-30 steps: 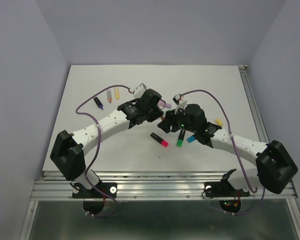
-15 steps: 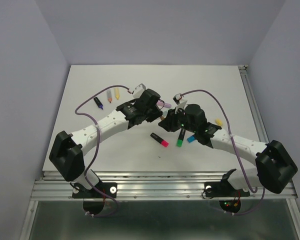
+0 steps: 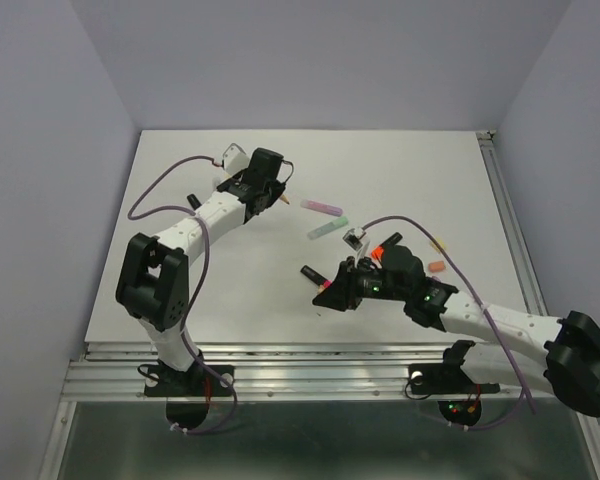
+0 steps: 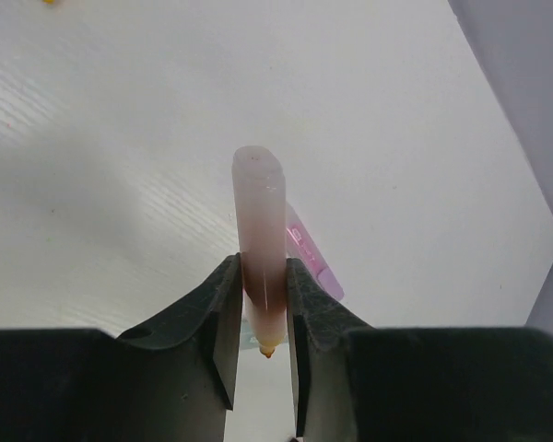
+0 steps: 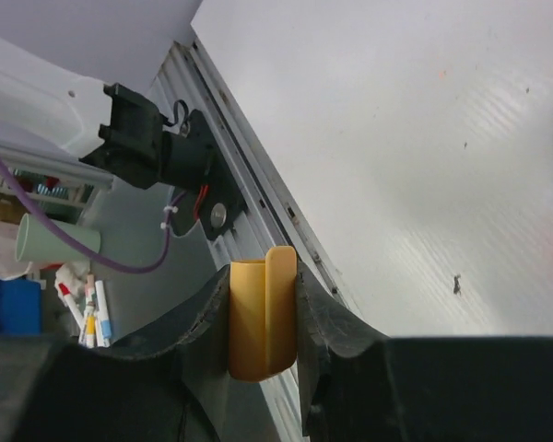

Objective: Open the pen caps

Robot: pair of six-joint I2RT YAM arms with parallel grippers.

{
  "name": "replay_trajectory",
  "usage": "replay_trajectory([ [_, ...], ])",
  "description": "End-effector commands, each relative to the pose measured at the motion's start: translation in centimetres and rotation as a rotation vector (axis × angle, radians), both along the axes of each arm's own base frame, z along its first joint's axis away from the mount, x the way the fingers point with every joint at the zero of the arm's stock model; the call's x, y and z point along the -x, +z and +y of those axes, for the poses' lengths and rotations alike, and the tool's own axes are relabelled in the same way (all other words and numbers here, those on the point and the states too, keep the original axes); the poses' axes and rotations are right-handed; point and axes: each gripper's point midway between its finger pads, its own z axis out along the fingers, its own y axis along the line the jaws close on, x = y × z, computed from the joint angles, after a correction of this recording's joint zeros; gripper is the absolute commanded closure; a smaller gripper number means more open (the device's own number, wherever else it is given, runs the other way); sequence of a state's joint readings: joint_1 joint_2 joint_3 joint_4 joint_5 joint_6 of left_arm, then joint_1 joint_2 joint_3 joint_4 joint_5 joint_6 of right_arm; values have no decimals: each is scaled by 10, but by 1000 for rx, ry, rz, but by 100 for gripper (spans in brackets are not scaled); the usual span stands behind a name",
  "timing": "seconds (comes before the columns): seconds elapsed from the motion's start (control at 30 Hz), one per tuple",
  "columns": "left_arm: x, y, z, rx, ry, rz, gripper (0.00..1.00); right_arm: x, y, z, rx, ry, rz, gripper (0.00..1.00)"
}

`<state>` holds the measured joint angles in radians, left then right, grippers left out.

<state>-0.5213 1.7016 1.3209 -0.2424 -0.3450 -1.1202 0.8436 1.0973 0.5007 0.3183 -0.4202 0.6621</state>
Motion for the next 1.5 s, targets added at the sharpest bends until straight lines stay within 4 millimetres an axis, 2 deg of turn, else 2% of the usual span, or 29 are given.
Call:
replay_trajectory([
  [0.0, -19, 52, 9, -12, 35, -134, 100, 6, -23, -14, 61, -66, 95, 99],
  [0.03, -18, 52, 16, -32, 31, -136, 100, -5, -30, -23, 114, -150, 96, 99],
  [0.07, -17, 53, 20, -45, 25, -140, 100, -1, -36, -27, 140, -149, 115, 99],
  [0.1, -15, 52, 23, -62, 15, -138, 100, -16, -35, -33, 171, -231, 88, 99],
  [0.23, 1, 45, 38, -161, -91, -114, 100, -42, -38, -54, 288, -389, 65, 99],
  [0.27, 4, 43, 43, -205, -117, -104, 100, -50, -46, -68, 351, -462, 68, 99],
  [0.3, 7, 40, 47, -212, -114, -92, 100, -54, -49, -74, 381, -492, 76, 99],
  [0.33, 15, 35, 54, -262, -133, -70, 100, -67, -49, -87, 397, -560, 98, 99],
  [0.37, 18, 32, 60, -282, -132, -59, 100, -71, -61, -103, 453, -609, 142, 99],
  [0.4, 24, 29, 66, -319, -148, -52, 100, -86, -65, -125, 464, -684, 178, 99],
  [0.43, 25, 29, 73, -351, -136, -50, 100, -90, -69, -139, 479, -726, 204, 99],
  [0.5, 30, 27, 83, -399, -134, -45, 100, -104, -63, -162, 455, -806, 210, 99],
  [0.57, 36, 19, 97, -447, -140, -18, 100, -108, -63, -176, 458, -847, 216, 99],
  [0.6, 42, 10, 102, -461, -143, 5, 100, -113, -65, -191, 482, -906, 224, 99],
  [0.7, 47, -6, 121, -480, -112, 53, 100, -113, -78, -223, 591, -1033, 249, 99],
  [0.73, 50, -18, 125, -485, -121, 80, 100, -114, -83, -232, 617, -1062, 265, 99],
  [0.8, 52, -28, 130, -479, -124, 103, 100, -114, -87, -242, 649, -1087, 270, 98],
  [0.9, 51, -43, 136, -475, -119, 141, 100, -114, -93, -249, 682, -1111, 280, 86],
  [1.1, 41, -66, 142, -492, -132, 202, 100, -107, -111, -261, 749, -1136, 310, 86],
  [1.33, 26, -78, 154, -502, -101, 235, 100, -104, -125, -265, 767, -1147, 345, 82],
  [1.47, 21, -81, 153, -492, -112, 237, 99, -101, -130, -268, 790, -1146, 361, 81],
])
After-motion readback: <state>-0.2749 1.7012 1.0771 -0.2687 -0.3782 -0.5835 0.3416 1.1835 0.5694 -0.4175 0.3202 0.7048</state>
